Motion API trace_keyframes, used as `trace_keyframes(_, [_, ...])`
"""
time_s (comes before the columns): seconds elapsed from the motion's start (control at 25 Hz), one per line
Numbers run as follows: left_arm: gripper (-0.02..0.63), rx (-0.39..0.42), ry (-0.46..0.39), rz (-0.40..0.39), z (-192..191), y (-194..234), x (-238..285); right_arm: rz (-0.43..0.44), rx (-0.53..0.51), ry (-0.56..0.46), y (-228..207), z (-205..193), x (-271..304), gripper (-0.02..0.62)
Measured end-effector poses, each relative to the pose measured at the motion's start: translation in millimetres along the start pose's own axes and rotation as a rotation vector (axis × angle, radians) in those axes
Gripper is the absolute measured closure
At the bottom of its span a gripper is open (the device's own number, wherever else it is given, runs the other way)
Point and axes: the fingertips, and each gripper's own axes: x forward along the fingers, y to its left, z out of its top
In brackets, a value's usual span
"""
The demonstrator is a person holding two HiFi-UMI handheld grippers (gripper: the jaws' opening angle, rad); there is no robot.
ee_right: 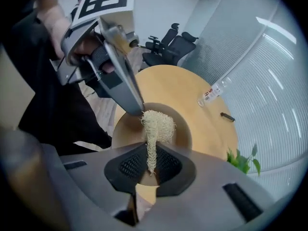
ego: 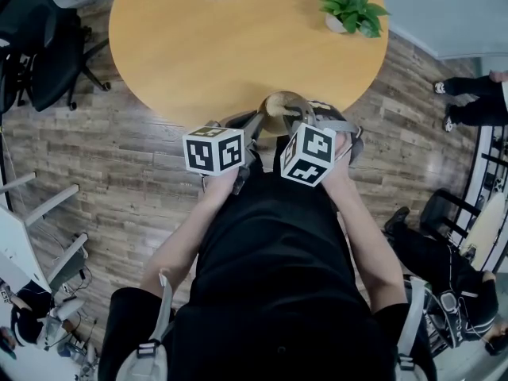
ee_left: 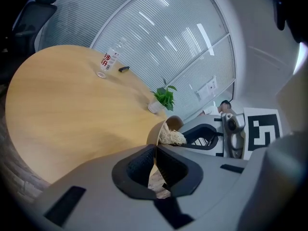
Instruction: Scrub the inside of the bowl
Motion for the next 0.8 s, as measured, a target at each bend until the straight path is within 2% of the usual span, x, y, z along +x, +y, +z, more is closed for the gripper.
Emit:
trace_keyframes(0.08, [0.581,-0.015,-0.007,-0.009,0,-1,-1,0.004,0.008,-0.008,1,0,1,0.558])
trace_keyframes(0.24, [0.581,-0.052,-0.017,-0.025,-1,-1,-2,0.094,0.234,-0.079,7,0,5,0.558])
trace_keyframes(0.4, [0.580,-0.041,-0.019,-0.031,-1,-5,-1,0.203,0.398,-0.102,21,-1,7,0.558])
trace_keyframes(0.52, [0.580,-0.026,0.000,-0.025,-5,-5,1,0.296,0.592,-0.121,29,-3,10,0.558])
trace_keyframes(0.68, [0.581,-0.063,0.022,-0.008,-14,4,3,0.513,0.942,-0.218,33,6,4,0.558])
trace_keyframes(0.72, [0.581,-0.078,0.023,-0.006,-15,6,4,0.560,1.008,-0.255,32,9,0,0.558])
trace_keyframes(0.8, [0.581,-0.100,0.021,-0.006,-16,8,5,0.604,1.075,-0.309,27,9,-9,0.558])
